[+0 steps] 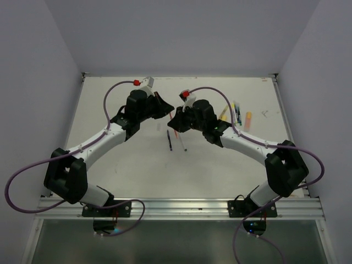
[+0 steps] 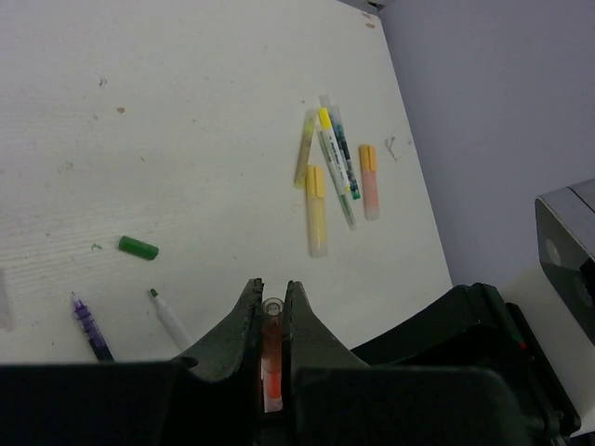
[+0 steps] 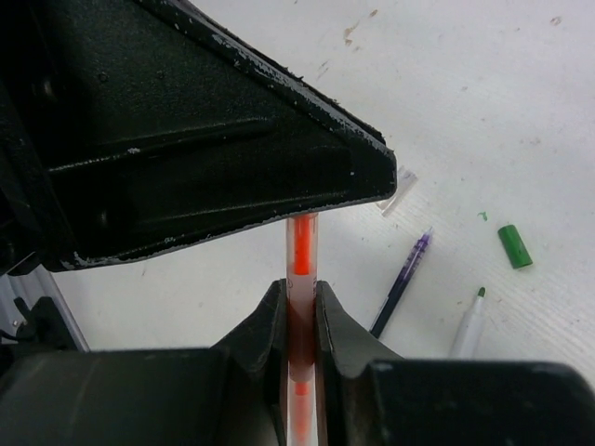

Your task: Open the pen caps

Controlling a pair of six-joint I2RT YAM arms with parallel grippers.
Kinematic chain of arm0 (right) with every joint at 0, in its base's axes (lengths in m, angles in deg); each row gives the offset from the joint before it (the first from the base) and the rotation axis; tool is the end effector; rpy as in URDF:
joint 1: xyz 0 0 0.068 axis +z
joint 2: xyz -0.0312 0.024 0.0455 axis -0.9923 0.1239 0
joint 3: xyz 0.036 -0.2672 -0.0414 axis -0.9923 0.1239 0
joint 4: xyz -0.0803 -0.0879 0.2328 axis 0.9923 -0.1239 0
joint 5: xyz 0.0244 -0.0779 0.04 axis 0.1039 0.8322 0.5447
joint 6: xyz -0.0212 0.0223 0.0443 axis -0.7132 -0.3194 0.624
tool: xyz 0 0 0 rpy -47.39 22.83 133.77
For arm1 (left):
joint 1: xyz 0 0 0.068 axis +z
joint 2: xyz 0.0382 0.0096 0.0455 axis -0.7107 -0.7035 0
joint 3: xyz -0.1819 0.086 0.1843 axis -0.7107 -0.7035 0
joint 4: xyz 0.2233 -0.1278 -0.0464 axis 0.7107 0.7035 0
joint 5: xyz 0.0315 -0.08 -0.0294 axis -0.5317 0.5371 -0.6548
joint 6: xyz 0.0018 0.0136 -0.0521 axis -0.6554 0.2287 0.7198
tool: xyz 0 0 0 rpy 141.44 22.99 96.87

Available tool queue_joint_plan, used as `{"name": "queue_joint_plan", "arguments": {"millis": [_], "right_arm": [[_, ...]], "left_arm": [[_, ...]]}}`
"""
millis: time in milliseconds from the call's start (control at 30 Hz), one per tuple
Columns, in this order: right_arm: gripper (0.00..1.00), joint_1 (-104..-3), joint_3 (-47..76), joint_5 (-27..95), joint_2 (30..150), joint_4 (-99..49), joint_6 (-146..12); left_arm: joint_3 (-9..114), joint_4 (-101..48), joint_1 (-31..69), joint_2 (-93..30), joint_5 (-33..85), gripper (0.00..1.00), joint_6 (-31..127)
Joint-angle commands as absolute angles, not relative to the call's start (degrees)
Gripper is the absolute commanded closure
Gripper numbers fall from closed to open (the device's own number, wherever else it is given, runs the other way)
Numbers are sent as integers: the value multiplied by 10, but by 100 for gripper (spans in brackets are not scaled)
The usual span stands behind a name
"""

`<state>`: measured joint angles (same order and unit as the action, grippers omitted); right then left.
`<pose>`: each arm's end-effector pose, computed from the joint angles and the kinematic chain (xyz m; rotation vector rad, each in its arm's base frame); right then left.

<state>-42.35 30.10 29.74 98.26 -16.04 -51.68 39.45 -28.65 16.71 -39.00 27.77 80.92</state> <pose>0.2692 0.2401 0.2695 -0.4718 1.9975 0.9142 0.2954 -0.1680 0.2940 -0.1600 2.0464 -0.9990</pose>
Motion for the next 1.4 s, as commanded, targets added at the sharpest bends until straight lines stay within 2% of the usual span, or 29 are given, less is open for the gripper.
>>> {"name": "queue_joint_plan", "arguments": {"millis": [0, 533, 967, 1367], "right_arm": [[100, -417, 281, 291, 975, -153, -524], [100, -408, 412, 299, 917, -194, -563], [100, -408, 457, 285, 914, -201, -557], [100, -409, 492, 286, 901, -217, -561]], "left_arm": [[418, -330, 168, -365, 274, 100, 800], [440, -430, 171, -340, 74, 100, 826], [444, -457, 172, -333, 19, 100, 818], [440, -487, 180, -333, 51, 100, 810]]}}
